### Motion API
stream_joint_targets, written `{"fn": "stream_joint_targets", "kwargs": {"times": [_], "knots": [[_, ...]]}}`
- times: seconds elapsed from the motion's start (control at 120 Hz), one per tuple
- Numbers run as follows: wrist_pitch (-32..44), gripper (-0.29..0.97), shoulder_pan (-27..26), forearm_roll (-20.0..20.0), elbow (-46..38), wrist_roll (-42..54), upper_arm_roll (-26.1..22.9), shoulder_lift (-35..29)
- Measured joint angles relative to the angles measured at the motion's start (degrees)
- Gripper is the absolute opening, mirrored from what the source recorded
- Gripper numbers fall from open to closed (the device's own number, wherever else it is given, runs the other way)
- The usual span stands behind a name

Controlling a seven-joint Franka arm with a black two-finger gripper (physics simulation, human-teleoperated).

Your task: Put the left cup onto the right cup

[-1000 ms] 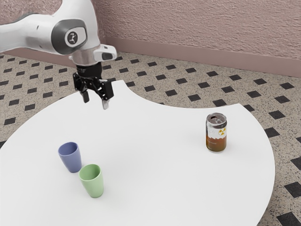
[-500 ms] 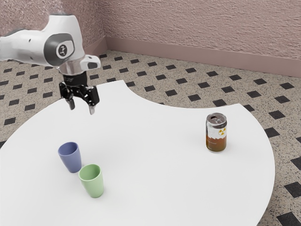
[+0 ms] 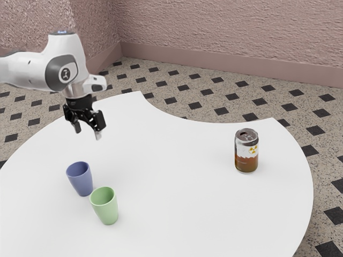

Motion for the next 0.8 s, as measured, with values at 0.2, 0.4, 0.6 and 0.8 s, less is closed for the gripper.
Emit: {"fn": "stream_joint_targets", "kwargs": {"times": [0.2,0.4,0.6,0.8], "knots": [[2.8,0.66,0.5,0.4,-2.5,5.0,0.0,-0.4],[5.6,0.66,1.3,1.0,-6.3,8.6,0.0,-2.2],[8.2,0.66,3.3,1.2,-9.1,11.1,-0.9,-3.6],[9.8,0.66,4.8,1.3,-10.0,13.0,-1.3,-3.3]]}}
